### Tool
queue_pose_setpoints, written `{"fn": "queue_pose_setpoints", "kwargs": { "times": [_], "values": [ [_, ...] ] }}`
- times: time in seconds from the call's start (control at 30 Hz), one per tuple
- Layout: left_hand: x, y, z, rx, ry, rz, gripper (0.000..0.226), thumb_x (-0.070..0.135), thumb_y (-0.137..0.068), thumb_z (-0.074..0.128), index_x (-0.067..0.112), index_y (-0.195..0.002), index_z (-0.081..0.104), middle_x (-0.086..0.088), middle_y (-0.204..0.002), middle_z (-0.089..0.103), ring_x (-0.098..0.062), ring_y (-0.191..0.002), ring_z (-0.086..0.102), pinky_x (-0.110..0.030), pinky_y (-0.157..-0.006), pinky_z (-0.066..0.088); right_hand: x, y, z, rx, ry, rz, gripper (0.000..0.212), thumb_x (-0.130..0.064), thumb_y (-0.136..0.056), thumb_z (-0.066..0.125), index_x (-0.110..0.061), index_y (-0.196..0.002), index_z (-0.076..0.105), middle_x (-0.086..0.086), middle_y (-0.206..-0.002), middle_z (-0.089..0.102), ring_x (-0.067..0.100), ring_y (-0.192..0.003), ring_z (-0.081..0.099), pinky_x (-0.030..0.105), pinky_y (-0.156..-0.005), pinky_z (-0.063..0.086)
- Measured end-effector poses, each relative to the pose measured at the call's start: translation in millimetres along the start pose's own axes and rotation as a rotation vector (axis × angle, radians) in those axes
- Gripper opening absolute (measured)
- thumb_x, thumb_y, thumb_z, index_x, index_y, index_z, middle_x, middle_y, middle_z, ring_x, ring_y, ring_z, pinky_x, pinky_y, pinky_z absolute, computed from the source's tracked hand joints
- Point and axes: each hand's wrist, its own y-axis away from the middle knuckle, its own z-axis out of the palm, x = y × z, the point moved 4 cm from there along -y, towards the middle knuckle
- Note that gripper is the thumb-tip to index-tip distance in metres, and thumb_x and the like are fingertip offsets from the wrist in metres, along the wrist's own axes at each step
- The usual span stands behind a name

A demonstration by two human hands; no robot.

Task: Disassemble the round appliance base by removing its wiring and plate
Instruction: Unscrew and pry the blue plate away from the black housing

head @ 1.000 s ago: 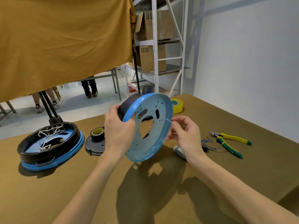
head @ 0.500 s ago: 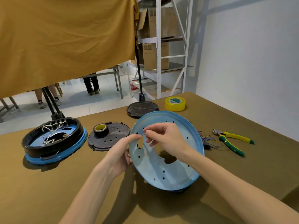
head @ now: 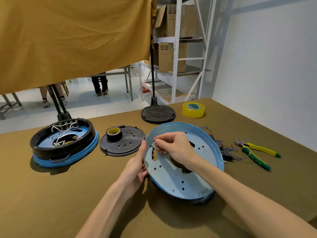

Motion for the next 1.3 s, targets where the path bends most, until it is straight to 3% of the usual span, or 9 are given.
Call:
{"fn": "queue_pose_setpoints", "kwargs": {
  "times": [0.23, 0.53, 0.7, 0.93, 1.07, 1.3],
  "values": [
    [-6.5, -6.7, -4.6, -0.009, -0.023, -0.001, 0.066, 0.075, -0.082, 0.057, 0.02, -0.119, 0.069, -0.007, -0.113, 0.078, -0.023, -0.109, 0.073, -0.047, -0.111, 0.048, 1.1, -14.1, 7.0, 0.011, 0.083, -0.016, 0.011, -0.011, -0.096, 0.069, -0.016, -0.096, 0.08, -0.006, -0.073, 0.075, 0.011, -0.068, 0.072, 0.023, -0.067, 0.057],
    [-11.5, -12.1, -7.2, -0.015, -0.02, -0.004, 0.074, 0.078, -0.075, 0.06, 0.021, -0.122, 0.068, -0.008, -0.115, 0.077, -0.024, -0.113, 0.072, -0.047, -0.112, 0.047, 0.7, -18.3, 6.5, 0.033, 0.262, -0.083, 0.011, -0.016, -0.095, 0.07, -0.015, -0.1, 0.08, -0.006, -0.08, 0.076, 0.01, -0.072, 0.072, 0.025, -0.071, 0.061],
    [-13.1, -14.4, -8.6, 0.003, 0.005, 0.003, 0.077, 0.077, -0.07, 0.066, 0.021, -0.123, 0.065, -0.006, -0.112, 0.078, -0.021, -0.108, 0.074, -0.044, -0.109, 0.05, -7.5, -18.0, 19.0, -0.054, 0.485, -0.18, 0.013, -0.018, -0.092, 0.072, -0.017, -0.1, 0.082, -0.008, -0.088, 0.077, -0.004, -0.076, 0.068, 0.01, -0.069, 0.053],
    [-17.7, -18.7, -11.8, -0.02, -0.003, -0.002, 0.077, 0.078, -0.07, 0.066, 0.024, -0.124, 0.064, -0.003, -0.114, 0.078, -0.018, -0.108, 0.074, -0.043, -0.111, 0.048, -8.6, -25.8, 14.8, -0.105, 0.441, 0.059, 0.012, -0.016, -0.091, 0.071, -0.016, -0.095, 0.083, -0.013, -0.07, 0.073, 0.001, -0.068, 0.069, 0.015, -0.062, 0.053],
    [-20.1, -20.7, -12.4, -0.025, -0.017, -0.009, 0.079, 0.08, -0.071, 0.065, 0.023, -0.126, 0.064, -0.003, -0.115, 0.077, -0.018, -0.11, 0.073, -0.043, -0.112, 0.048, -10.0, -29.8, 11.8, -0.144, 0.464, 0.144, 0.014, -0.016, -0.094, 0.069, -0.012, -0.098, 0.082, 0.001, -0.081, 0.077, 0.009, -0.072, 0.07, 0.025, -0.07, 0.06],
    [-20.1, -18.9, -10.9, -0.012, -0.049, 0.013, 0.07, 0.079, -0.073, 0.062, 0.026, -0.118, 0.067, 0.002, -0.108, 0.079, -0.009, -0.1, 0.075, -0.034, -0.106, 0.049, -8.0, -34.5, 15.6, -0.178, 0.536, 0.217, 0.013, -0.017, -0.094, 0.068, -0.013, -0.097, 0.081, 0.003, -0.081, 0.077, 0.011, -0.072, 0.072, 0.024, -0.067, 0.061]
  ]
}}
